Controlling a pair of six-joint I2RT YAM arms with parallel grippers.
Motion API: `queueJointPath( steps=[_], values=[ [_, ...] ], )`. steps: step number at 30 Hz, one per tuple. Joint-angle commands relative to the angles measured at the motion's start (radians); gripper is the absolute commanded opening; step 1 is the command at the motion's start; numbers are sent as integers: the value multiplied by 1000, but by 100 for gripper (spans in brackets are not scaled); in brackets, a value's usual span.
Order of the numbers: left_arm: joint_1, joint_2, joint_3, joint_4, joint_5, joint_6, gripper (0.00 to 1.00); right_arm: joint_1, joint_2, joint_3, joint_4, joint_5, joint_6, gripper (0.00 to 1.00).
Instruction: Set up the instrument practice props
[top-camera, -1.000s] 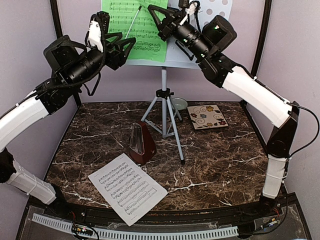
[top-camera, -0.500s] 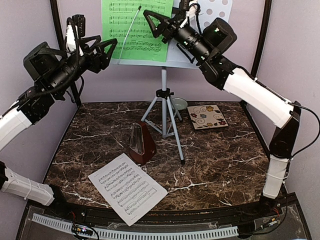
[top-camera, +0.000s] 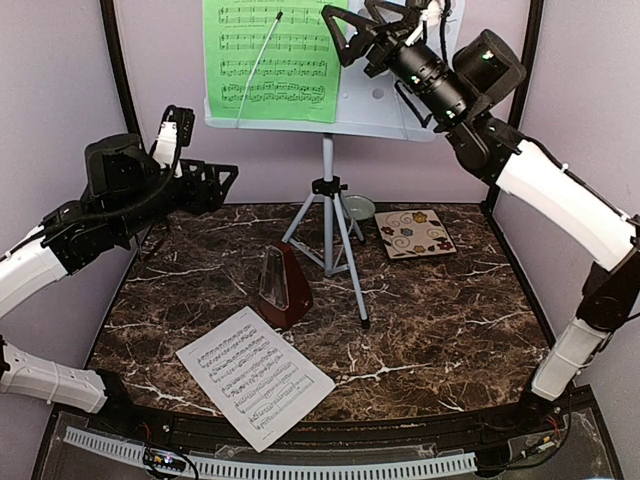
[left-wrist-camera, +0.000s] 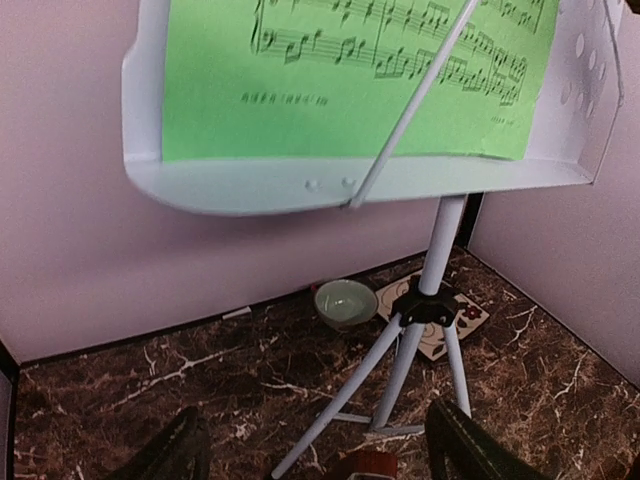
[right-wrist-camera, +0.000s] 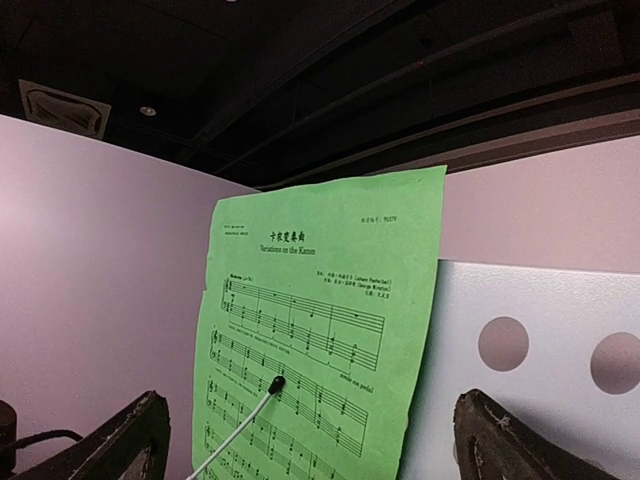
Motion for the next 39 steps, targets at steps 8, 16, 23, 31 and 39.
queueJointPath(
  steps=[8,16,23,31,39],
  values=[
    [131,-63,-333,-181,239,-414,76,-6,-250,-247,-287,-50,27,100],
    [227,-149,-562,-199,323,-614,76,-3,-401,-602,-384,-88,142,98],
    [380,-217,-679,-286,361,-691,76,33,-395,-874,-313,-146,266,94],
    [571,-276,-875,-212,528,-728,77,155,-240,-902,-336,-106,237,91],
    [587,-341,-931,-240,472,-763,77,199,-91,-896,-323,-121,233,90]
  ],
)
